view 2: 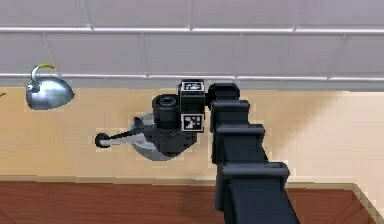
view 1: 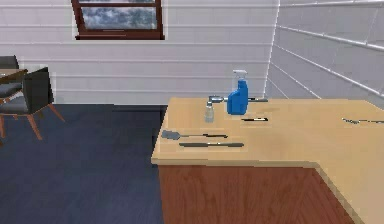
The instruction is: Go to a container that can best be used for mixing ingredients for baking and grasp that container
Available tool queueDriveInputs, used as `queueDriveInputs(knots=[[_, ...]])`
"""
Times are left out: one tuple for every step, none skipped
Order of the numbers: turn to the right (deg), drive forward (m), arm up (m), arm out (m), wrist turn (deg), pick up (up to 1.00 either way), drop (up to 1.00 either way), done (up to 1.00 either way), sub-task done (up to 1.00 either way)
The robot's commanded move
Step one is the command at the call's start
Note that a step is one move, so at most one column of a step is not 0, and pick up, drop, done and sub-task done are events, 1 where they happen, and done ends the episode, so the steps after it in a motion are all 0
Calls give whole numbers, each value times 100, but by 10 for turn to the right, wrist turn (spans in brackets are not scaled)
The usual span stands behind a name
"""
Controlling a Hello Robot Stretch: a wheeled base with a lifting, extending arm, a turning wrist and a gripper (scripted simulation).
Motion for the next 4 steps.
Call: queueDriveInputs(knots=[[0,0,0,0,330,0,0,0,0],[0,0,-8,0,0,0,0,0,0],[0,0,0,0,0,100,0,0,0],[0,0,8,0,0,0,0,0,0]])
